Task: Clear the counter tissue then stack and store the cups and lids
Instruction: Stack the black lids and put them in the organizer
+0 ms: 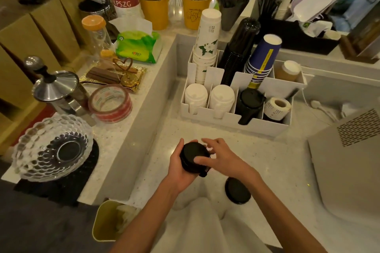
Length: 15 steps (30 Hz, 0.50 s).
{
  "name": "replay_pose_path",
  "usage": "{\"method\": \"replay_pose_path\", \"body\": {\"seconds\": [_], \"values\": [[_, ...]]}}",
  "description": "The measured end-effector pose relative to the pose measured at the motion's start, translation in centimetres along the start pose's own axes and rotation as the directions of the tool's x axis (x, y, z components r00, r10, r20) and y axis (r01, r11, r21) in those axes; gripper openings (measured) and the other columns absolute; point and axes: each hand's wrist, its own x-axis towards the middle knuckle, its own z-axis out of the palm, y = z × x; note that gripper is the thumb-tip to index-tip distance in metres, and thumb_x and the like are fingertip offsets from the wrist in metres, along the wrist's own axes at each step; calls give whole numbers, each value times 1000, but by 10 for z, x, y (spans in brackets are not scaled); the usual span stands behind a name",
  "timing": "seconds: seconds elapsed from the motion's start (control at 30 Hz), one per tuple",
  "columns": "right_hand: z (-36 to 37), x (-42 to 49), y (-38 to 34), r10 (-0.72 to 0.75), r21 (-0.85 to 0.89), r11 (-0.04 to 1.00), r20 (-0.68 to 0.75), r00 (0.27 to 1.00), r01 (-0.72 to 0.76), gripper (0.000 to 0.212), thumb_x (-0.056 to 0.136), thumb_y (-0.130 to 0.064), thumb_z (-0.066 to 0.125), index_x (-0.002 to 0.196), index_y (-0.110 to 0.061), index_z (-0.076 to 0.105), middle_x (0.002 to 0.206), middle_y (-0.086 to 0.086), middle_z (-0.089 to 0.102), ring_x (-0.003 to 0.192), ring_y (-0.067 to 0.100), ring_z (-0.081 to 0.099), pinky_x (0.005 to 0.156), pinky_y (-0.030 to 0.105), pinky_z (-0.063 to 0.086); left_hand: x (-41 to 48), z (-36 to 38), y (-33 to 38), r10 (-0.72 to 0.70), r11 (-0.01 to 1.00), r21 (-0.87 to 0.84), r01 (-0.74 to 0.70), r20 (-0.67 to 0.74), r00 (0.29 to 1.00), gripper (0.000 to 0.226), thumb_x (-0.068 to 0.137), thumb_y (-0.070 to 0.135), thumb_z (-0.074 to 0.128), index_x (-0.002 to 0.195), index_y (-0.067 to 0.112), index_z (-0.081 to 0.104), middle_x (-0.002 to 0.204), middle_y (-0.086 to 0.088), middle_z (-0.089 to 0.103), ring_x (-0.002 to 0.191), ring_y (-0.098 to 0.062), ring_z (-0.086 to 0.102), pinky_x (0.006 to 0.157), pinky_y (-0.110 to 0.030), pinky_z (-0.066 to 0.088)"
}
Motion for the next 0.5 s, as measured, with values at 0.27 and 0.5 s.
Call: {"method": "replay_pose_path", "body": {"seconds": [0.27, 0.5], "values": [[-27, -29, 95, 116, -321, 934, -152, 981, -160, 61, 85, -42, 68, 139, -26, 44, 136, 4, 45, 123, 22, 43, 103, 35, 40, 0, -11, -26, -82, 981, -176, 88, 39, 996, 44, 78, 46, 69, 104, 10, 70, 109, -23, 69, 101, -43, 65, 100, -63, 45], [40, -61, 147, 170, -503, 845, -71, 983, -182, 89, 81, -40, 70, 152, -29, 16, 155, 3, 20, 136, 26, 25, 110, 38, 37, 0, -12, -34, -121, 984, -131, 123, 20, 992, 36, 88, 45, 62, 99, 12, 72, 104, -22, 69, 98, -42, 65, 102, -63, 43]]}}
